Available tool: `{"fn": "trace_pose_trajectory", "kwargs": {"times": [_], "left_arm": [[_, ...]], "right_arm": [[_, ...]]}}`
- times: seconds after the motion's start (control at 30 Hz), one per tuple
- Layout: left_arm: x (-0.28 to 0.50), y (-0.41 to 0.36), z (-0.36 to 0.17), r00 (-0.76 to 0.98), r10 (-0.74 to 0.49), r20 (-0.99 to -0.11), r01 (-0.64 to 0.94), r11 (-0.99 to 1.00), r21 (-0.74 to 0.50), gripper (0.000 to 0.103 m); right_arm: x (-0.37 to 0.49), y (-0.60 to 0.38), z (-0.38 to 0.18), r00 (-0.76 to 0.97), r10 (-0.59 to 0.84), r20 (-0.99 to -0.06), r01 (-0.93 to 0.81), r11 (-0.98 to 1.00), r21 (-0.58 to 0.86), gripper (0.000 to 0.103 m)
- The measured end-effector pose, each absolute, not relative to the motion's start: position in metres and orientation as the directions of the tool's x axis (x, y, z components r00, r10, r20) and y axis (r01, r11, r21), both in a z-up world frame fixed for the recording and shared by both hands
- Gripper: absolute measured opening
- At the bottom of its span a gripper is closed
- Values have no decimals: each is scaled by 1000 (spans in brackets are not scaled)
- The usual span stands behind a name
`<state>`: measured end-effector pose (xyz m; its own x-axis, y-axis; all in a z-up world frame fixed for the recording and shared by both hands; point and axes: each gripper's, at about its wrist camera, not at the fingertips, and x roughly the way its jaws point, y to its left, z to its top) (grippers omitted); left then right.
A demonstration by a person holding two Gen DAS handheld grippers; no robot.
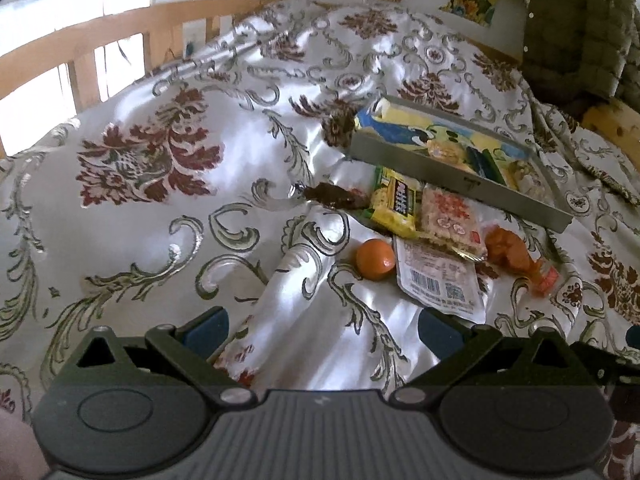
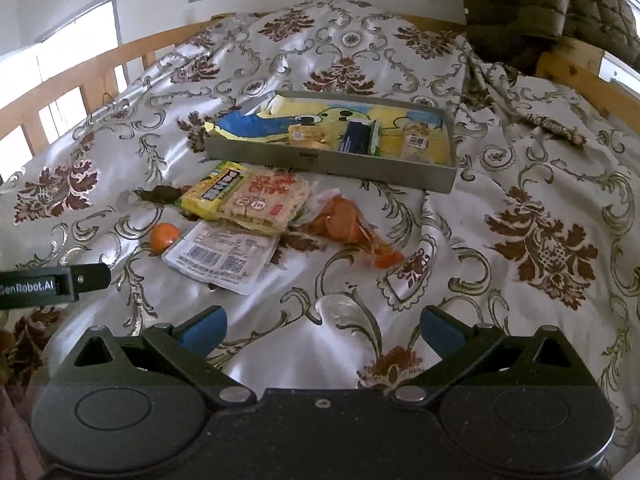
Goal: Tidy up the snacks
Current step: 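Move the left tool to the orange while the right tool approaches the white printed packet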
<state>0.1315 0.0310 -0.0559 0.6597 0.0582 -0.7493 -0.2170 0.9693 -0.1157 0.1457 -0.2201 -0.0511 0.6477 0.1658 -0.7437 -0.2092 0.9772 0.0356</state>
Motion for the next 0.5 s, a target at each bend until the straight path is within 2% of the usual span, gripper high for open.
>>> {"fn": "trace_pose_trajectory", "kwargs": {"times": [0.17,0.37,0.5], "left_arm": [[156,30,-59,632,20,-775,-155,983,-102,103],[182,29,-58,637,-43,-769,2,999,-54,103],[195,32,-58,652,-79,-754,105,994,-13,103]], "right_arm": [[160,-213,-56,635,184,-751,-250,968,25,102],[175,-205,-62,643,212,-736,-313,950,0,102],[186,-203,-68,627,283,-726,-372,927,39,102]]}}
